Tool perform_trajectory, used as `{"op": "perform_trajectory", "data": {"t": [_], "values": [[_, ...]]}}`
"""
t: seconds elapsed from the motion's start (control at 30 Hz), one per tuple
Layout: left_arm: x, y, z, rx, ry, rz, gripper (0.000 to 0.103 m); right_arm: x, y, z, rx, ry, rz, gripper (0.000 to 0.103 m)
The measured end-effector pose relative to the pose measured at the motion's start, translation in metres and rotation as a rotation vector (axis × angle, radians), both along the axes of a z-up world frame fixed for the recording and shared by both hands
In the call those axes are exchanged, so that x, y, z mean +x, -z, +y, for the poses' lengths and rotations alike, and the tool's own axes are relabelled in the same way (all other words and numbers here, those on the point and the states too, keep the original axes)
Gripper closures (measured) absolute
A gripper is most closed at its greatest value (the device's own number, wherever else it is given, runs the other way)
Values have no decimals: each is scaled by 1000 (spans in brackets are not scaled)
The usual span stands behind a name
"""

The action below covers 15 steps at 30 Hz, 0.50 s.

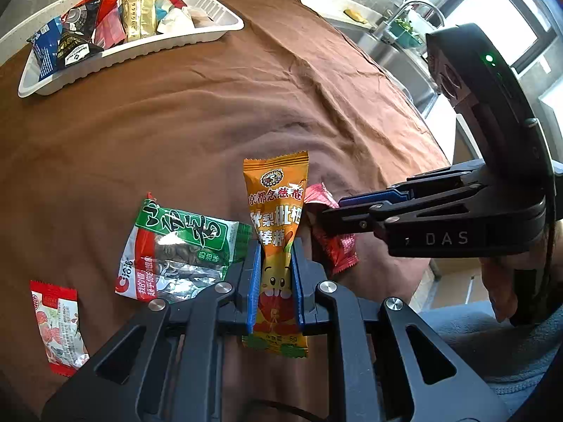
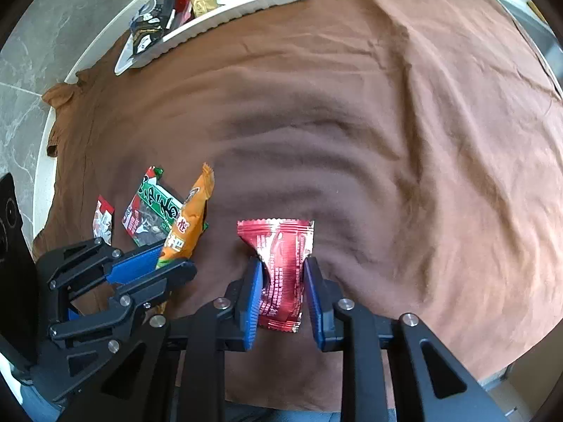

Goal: Organize snacks
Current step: 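Lift both packets and carry them over the white tray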

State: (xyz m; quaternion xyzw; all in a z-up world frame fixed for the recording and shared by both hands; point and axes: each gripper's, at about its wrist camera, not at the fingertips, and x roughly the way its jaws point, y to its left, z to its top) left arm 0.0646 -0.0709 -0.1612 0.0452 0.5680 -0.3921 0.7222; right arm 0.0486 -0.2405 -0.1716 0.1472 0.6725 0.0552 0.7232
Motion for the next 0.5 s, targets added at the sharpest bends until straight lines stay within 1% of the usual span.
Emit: {"op": "perform_trajectory", "data": {"t": [0.2,0.37,0.5], "values": [[1,-6,4,-16,-21,3,89,-8,-15,-11,8,2,-46,79],[0,-20,4,-40,-43,1,89,-10,-29,-26,39,-2,-73,79],[1,-34,4,-68,-81,-6,89,-6,-40,-36,70,-8,-103,79]]}}
